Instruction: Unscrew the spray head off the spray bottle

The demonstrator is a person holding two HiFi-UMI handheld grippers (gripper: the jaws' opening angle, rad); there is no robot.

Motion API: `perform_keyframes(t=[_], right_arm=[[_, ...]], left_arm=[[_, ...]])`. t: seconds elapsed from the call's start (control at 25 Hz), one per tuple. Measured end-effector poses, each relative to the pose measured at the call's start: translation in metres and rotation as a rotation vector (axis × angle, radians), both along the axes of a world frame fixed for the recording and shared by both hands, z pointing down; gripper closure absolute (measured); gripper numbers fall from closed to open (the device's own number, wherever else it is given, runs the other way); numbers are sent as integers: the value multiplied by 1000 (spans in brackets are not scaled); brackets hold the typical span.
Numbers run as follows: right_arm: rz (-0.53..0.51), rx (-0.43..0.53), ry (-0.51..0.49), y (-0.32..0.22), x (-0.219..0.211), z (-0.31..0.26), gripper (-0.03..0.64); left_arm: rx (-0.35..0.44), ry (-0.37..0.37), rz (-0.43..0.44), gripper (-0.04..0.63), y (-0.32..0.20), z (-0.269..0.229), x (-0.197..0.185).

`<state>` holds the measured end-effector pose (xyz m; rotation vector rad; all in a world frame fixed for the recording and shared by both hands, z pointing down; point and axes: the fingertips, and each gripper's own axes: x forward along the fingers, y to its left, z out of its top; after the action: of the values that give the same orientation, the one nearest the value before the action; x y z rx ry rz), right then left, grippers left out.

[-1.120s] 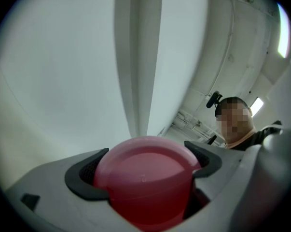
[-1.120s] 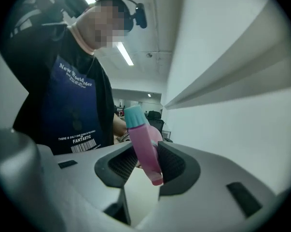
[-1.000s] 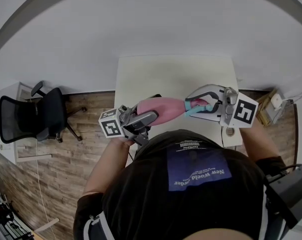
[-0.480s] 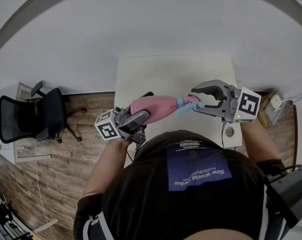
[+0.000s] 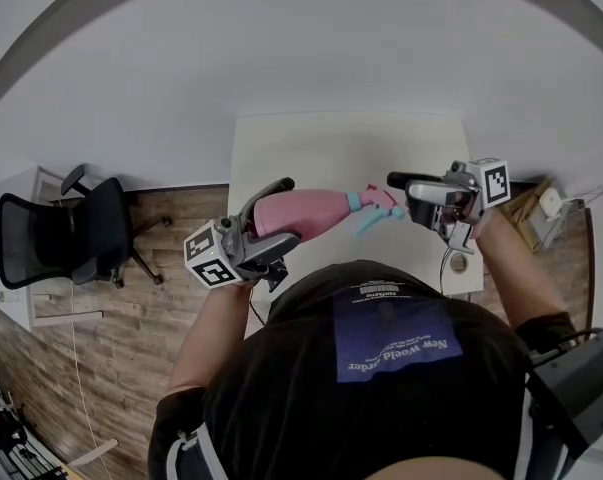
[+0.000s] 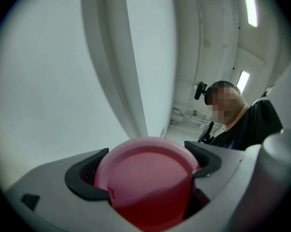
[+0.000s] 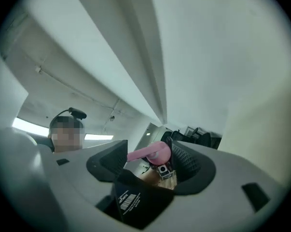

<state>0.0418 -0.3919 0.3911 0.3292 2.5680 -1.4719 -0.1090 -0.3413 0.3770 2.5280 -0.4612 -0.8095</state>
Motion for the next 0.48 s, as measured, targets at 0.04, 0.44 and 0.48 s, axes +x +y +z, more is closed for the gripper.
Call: perform_keyframes(t=[0.04, 0.44, 0.48], right_arm=[[-26, -25, 14, 3, -5, 4, 359], [-191, -133, 24, 23, -26, -4, 344], [-204, -120, 45, 24, -26, 2, 344]], left_arm=[[18, -16, 2, 104, 2, -1, 2], [147, -124, -3, 104, 17, -7, 13], [159, -130, -6, 104, 18, -8, 15]])
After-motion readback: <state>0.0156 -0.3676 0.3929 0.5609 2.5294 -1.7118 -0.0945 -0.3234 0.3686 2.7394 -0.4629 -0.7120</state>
